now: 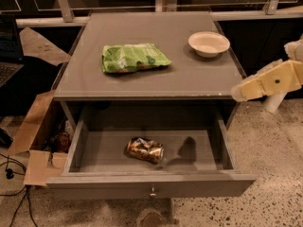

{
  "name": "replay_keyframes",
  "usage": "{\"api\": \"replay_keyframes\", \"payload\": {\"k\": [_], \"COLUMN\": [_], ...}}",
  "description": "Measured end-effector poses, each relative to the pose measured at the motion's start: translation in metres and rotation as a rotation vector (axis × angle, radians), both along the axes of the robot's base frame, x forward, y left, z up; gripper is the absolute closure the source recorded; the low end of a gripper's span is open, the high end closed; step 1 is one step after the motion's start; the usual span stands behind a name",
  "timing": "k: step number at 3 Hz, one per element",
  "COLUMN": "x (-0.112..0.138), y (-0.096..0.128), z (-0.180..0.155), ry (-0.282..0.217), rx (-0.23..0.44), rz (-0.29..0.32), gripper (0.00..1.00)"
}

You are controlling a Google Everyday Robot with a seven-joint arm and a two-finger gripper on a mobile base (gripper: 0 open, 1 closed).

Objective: Pick orange can from top drawer and place on counter

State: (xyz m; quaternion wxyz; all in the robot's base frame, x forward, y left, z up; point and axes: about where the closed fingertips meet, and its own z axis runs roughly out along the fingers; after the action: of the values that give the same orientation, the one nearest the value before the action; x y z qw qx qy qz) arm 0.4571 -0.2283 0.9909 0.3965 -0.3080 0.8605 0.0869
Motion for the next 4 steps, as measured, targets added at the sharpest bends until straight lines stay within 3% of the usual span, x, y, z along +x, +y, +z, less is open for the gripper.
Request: {"api": "replay_keyframes", "payload": {"k": [1,2,4], "x": [0.001,0.007,0.017], "y": [0.001,0.031,0.102], "z": [-0.003,-0.03,-0.081], "ry": [-0.008,0.004,0.026], "rx": [-0.017,-0.032,-0.047], "rz": [0.009,0.095,0.38], "gripper": [0.0,0.0,0.0]}}
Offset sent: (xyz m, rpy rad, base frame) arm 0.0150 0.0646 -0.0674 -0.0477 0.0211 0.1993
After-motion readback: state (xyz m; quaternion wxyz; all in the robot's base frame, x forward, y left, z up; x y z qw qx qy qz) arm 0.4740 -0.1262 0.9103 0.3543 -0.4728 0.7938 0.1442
